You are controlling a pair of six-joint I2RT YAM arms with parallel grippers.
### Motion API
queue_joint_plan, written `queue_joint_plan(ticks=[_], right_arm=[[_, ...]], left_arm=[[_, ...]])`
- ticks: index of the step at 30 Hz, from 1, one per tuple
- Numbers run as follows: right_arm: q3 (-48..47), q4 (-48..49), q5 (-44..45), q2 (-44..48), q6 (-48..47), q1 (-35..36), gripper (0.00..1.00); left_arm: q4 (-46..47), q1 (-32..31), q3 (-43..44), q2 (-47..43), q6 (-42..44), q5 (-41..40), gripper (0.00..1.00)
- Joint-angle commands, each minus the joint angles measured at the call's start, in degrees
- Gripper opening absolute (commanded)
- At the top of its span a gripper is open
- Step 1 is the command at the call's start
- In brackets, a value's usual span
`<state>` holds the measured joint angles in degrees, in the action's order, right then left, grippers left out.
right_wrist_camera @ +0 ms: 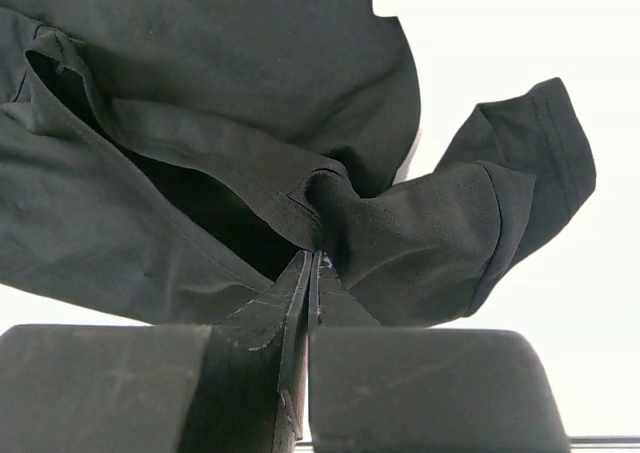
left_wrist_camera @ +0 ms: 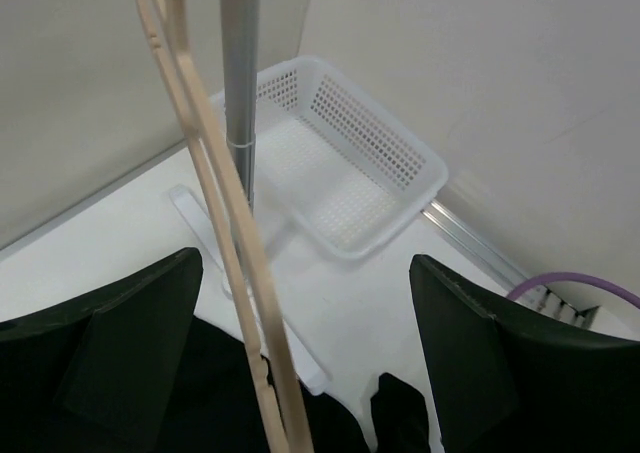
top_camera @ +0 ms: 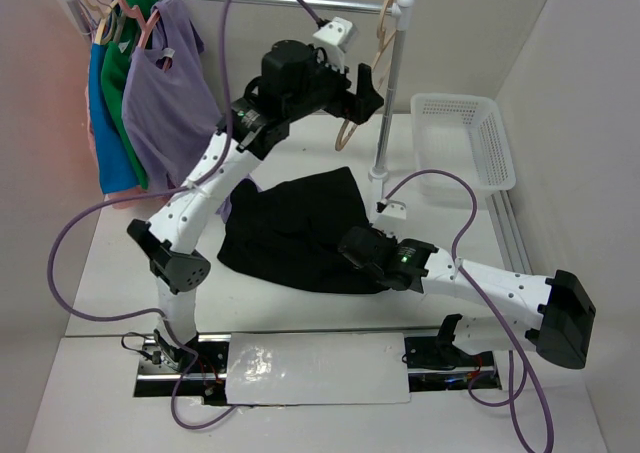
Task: Place the t-shirt on the hanger
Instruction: Grab a hanger with the left arm
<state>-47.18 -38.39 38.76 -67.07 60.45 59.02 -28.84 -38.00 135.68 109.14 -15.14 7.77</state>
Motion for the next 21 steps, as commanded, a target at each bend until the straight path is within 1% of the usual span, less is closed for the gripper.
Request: queue_joint_plan(ticks=[1,3,7,9,12,13,15,16,19,20,21], right_arm=[[0.60,-2.30,1.67,1.68,1.78,0.57,0.00],[1.12,-2.30,1.67,2.20,1.78,0.57,0.00],[1.12,-2.30,1.67,2.20,1.78,0.57,0.00],[1.12,-2.30,1.67,2.20,1.78,0.57,0.00],[1.12,-2.92,1.67,2.81,1.78,0.57,0.00],[1.12,-2.92,1.67,3.52,1.78,0.57,0.00],[1.65,-2.92,1.67,4.22,1.78,0.57,0.00],[1.65,-2.92,1.67,4.84,1.78,0.57,0.00],[2.18,-3.53,1.67,4.84,1.78,0.57,0.00],[2.18,-3.53,1.67,4.84,1.78,0.57,0.00],[2.18,-3.53,1.67,4.84,1.78,0.57,0.00]], left_arm=[[5.46,-1.90,3.18,2.38,3.36,-8.63,0.97],[5.46,-1.90,3.89,3.53,3.36,-9.61,0.97],[5.46,-2.95,3.89,5.37,3.97,-13.12,0.91],[6.08,-2.96,4.42,5.91,4.59,-13.66,0.88],[6.08,-2.96,4.42,6.43,5.20,-14.44,0.87],[6.77,-2.96,4.42,6.43,5.20,-14.45,0.83],[6.78,-3.49,4.42,6.43,5.81,-17.08,0.78],[7.30,-3.49,4.42,6.43,6.34,-17.70,0.73],[7.31,-4.10,4.42,6.43,7.75,-20.07,0.66],[7.31,-4.10,4.42,6.43,7.75,-21.12,0.60],[7.31,-4.62,4.42,6.43,8.36,-21.13,0.59]])
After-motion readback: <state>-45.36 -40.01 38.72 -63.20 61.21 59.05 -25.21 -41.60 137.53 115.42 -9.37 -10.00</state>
